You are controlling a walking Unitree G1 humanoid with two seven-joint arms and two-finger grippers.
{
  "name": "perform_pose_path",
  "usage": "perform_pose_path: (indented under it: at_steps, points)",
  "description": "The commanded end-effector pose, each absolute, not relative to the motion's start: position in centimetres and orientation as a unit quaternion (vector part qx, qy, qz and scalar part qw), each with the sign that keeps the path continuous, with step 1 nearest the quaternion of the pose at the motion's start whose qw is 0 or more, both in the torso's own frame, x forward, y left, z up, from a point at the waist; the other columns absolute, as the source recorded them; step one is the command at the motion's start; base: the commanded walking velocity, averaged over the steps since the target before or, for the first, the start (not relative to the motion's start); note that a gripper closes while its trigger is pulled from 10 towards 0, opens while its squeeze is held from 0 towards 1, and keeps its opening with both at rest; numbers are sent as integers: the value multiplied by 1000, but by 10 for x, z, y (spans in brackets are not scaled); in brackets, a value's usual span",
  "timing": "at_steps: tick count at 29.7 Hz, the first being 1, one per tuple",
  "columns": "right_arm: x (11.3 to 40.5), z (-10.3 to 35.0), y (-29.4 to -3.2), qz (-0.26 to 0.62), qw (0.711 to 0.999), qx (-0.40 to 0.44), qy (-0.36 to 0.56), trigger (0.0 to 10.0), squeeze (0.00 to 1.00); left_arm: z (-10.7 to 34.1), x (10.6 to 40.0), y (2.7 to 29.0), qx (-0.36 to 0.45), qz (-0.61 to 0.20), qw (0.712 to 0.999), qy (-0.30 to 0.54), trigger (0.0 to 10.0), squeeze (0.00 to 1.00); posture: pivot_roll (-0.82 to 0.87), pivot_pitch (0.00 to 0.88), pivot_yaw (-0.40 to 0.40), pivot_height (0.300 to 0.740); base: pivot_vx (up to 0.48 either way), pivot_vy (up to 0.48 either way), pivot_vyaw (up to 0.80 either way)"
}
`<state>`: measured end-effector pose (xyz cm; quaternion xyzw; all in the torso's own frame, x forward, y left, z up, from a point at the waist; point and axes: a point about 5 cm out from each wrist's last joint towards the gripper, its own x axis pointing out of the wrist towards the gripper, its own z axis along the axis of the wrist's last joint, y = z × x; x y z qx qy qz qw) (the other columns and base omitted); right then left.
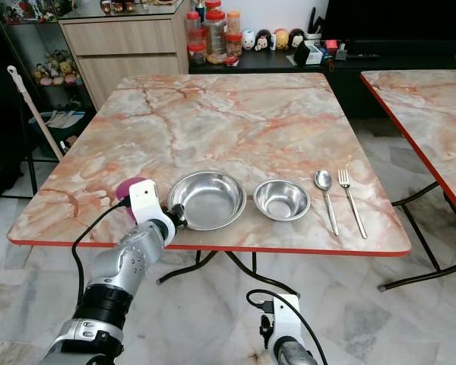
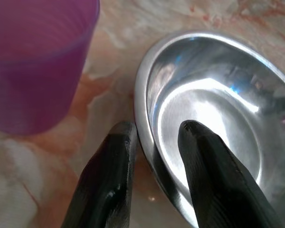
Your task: Setting the table
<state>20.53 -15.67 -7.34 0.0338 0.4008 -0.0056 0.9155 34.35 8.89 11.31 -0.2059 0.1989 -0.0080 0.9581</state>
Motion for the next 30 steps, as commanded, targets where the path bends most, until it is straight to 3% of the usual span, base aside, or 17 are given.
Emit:
perform_pose_path:
  at_steps: [1, 7, 8, 9, 10, 11, 14, 15, 30]
  points:
    - [208, -72, -156, -6, 917, 38, 398, 10000, 0, 123, 346, 91, -215, -2, 960, 179, 0, 0, 108, 0, 39, 740, 0, 0, 0]
    - [209, -71, -156, -5, 917, 37, 398, 10000, 0, 123, 345, 94, -219, -3, 959, 177, 0, 0, 114, 0, 34, 740, 0, 0, 0]
    - [209, -71, -156, -5, 917, 37, 398, 10000, 0, 125, 344, 94, -210, -9, 962, 173, 2157, 0, 114, 0, 32, 740, 0, 0, 0]
    - [209, -71, -156, -4, 917, 37, 398, 10000, 0, 125, 344, 94, -205, -9, 964, 171, 2157, 0, 115, 0, 32, 740, 0, 0, 0]
    - [210, -71, -156, -4, 917, 37, 398, 10000, 0, 126, 344, 94, -199, -12, 965, 169, 7490, 0, 115, 0, 32, 740, 0, 0, 0]
    - [210, -71, -156, -3, 917, 37, 398, 10000, 0, 127, 342, 94, -197, -18, 966, 168, 10000, 0, 116, 0, 32, 740, 0, 0, 0]
    - [210, -71, -156, -3, 917, 37, 398, 10000, 0, 127, 340, 94, -194, -22, 967, 166, 10000, 0, 116, 0, 32, 740, 0, 0, 0]
    - [209, -71, -156, -3, 916, 37, 399, 10000, 0, 127, 339, 95, -183, -24, 969, 166, 10000, 1000, 118, 0, 33, 740, 0, 0, 0]
    - [208, -72, -155, -2, 915, 37, 401, 10000, 0, 128, 334, 97, -185, -24, 968, 169, 10000, 1000, 116, 0, 36, 740, 0, 0, 0]
